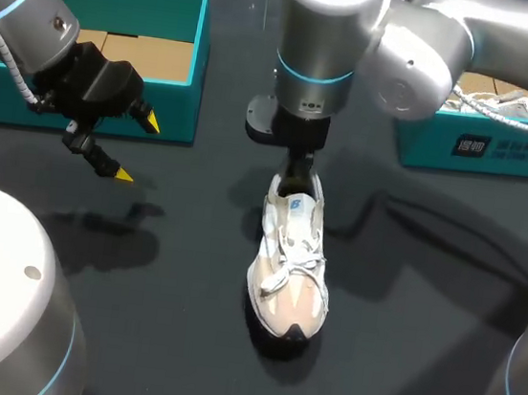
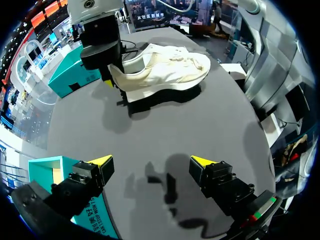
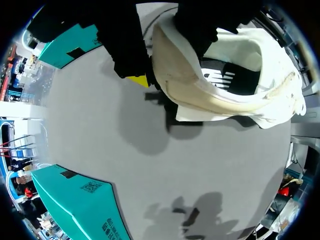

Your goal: Take the shoe out of the shoebox, open the shoe tongue, remove and reinsert the insole, then place the shoe into the shoebox

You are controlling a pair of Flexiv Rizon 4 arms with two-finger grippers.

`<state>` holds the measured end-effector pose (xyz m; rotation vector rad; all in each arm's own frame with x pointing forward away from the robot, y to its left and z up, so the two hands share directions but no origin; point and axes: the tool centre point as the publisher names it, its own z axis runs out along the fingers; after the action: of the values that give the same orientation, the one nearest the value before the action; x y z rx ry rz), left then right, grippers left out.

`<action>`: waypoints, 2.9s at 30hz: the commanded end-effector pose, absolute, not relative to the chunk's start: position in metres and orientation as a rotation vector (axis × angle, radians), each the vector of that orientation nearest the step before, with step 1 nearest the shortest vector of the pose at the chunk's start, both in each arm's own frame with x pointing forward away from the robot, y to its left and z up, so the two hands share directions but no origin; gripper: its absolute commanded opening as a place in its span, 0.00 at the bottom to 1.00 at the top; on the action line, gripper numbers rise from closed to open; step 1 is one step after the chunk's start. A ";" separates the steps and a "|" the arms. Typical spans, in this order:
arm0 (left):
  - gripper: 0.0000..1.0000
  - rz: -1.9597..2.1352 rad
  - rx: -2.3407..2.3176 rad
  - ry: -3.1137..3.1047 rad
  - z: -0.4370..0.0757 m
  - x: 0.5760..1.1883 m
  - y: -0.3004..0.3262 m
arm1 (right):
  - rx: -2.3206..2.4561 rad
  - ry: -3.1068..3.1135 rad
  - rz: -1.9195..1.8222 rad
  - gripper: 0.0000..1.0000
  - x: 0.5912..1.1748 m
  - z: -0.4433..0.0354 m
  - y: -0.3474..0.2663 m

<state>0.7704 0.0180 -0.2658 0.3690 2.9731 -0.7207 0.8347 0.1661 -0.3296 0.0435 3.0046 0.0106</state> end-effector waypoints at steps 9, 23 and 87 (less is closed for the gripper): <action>1.00 -0.716 0.368 2.972 -0.266 0.769 0.018 | 0.096 2.969 0.009 0.00 0.835 -0.270 0.144; 1.00 -0.716 0.368 2.972 -0.266 0.769 0.018 | 0.096 2.969 0.009 0.00 0.835 -0.270 0.144; 1.00 -0.716 0.368 2.972 -0.266 0.769 0.018 | 0.037 2.796 -0.395 0.00 1.061 -0.131 -0.157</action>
<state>0.7704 0.0179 -0.2658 0.3690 2.9731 -0.7207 1.0635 -0.1554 -0.1330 0.0409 2.7982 -0.4014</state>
